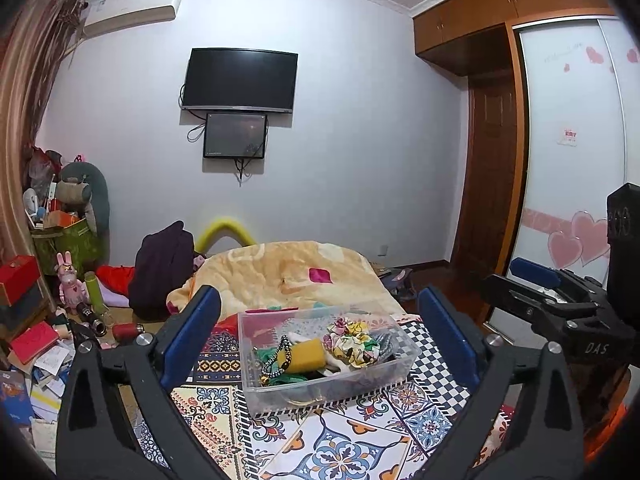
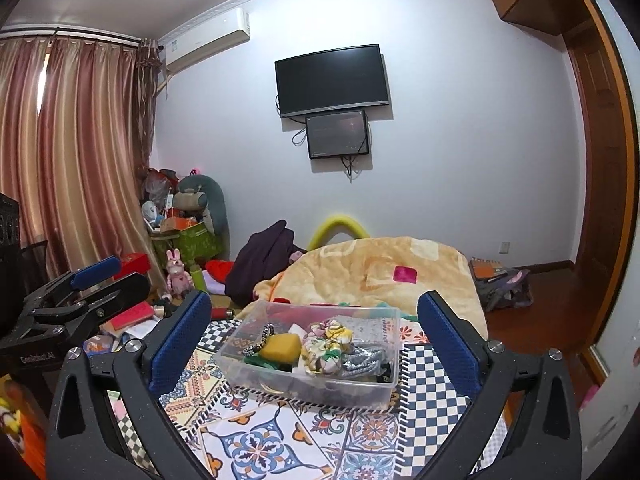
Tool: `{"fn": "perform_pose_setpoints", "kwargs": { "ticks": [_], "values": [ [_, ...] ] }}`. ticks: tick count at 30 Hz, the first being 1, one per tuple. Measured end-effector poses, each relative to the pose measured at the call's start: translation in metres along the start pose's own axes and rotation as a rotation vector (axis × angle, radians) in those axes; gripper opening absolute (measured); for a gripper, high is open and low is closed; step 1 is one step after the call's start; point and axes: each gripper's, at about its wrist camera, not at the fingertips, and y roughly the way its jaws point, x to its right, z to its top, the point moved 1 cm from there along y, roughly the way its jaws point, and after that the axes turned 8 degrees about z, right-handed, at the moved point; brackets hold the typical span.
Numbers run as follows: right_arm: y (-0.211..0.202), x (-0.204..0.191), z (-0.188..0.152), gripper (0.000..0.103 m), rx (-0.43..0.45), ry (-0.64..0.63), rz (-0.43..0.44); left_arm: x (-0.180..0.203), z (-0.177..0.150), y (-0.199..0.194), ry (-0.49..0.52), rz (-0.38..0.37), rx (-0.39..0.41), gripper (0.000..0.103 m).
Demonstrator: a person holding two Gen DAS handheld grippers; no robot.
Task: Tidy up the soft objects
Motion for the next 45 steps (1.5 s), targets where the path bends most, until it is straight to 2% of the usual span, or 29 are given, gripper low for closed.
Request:
{"fn": "perform_pose_setpoints", "kwargs": {
  "ticks": [24,45],
  "values": [
    [-0.012,-0.004,0.003,0.103,0.025,-0.017,-0.024,0.003,0.001,-0.006,0.022,0.021,0.020,0.103],
    [-0.013,-0.006,0.001,0.103,0.042,-0.034,-0.052,0.004,0.000,-0.003,0.008,-0.016,-0.009,0.103]
  ]
}}
